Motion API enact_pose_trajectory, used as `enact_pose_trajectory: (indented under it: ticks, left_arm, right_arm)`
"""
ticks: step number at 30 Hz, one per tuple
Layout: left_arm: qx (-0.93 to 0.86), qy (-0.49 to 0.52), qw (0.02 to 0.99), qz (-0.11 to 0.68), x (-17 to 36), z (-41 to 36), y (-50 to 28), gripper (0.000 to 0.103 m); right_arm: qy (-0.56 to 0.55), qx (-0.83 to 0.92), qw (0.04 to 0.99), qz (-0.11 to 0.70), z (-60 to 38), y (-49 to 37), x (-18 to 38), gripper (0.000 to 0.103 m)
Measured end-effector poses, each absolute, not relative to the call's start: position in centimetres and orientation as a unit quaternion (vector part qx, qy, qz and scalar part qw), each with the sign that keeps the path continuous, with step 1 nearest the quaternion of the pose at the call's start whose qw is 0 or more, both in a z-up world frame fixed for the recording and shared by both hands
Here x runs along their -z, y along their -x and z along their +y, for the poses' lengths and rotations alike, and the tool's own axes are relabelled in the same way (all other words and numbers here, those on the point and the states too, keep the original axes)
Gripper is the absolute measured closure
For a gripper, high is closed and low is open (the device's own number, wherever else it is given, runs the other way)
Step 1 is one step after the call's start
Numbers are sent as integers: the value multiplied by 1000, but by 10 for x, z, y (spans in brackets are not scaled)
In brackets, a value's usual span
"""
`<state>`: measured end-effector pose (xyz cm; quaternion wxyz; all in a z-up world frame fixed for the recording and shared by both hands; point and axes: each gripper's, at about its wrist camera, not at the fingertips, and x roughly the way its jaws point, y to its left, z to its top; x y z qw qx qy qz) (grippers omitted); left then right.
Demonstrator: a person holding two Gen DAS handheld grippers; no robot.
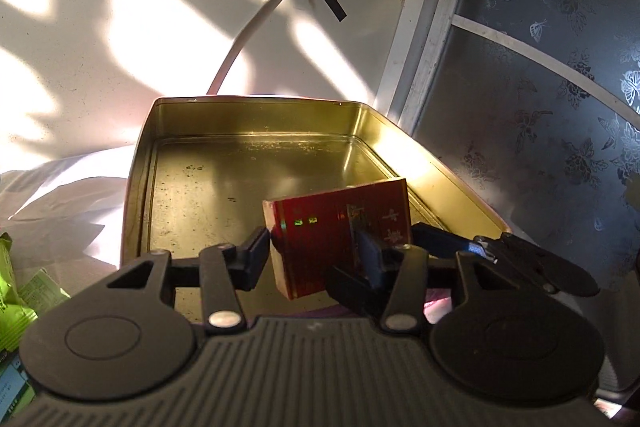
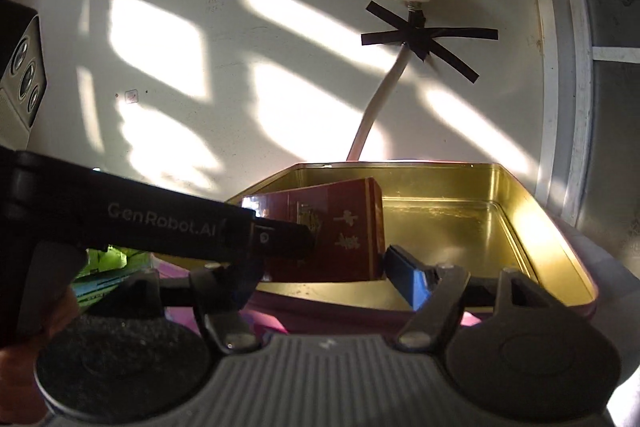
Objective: Organize objects
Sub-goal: 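Carry the red gift box in the left gripper and drop it into the pink tin, then reach the right gripper to the magenta pouch and grasp it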
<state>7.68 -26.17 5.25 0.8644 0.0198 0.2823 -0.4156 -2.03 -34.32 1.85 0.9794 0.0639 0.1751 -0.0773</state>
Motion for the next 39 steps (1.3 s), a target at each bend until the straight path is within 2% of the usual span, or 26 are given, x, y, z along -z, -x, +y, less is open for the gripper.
enact_pose_trajectory:
  ticks: [1,4,8,13,21,26,32,39]
  left_arm:
    - [413,-22,865,284,-51,-263,-77,51]
    - [409,-17,867,284,-52,-258,-72,51]
    - [411,2,870,273,-58,-225,-59,47]
    - [382,2,887,259,-52,-167,-35,45]
    - [245,9,919,308,-35,-88,-41,41]
    - [168,6,936,310,-29,-50,-50,41]
    - [118,8,944,309,-22,-16,-56,41]
    - [77,7,951,298,-18,17,-61,38]
  right_arm:
    - [-65,79,980,172,-343,21,-17,17]
    - [-56,78,982,160,-337,28,-15,17]
    - [-44,53,989,132,-319,43,-18,10]
    - [-25,-21,991,127,-274,57,-15,14]
    - [-47,-112,963,241,-221,30,9,16]
    - [-36,-116,959,256,-206,28,12,18]
    - [-29,-125,953,273,-191,22,12,26]
    - [-35,-145,945,292,-176,10,15,46]
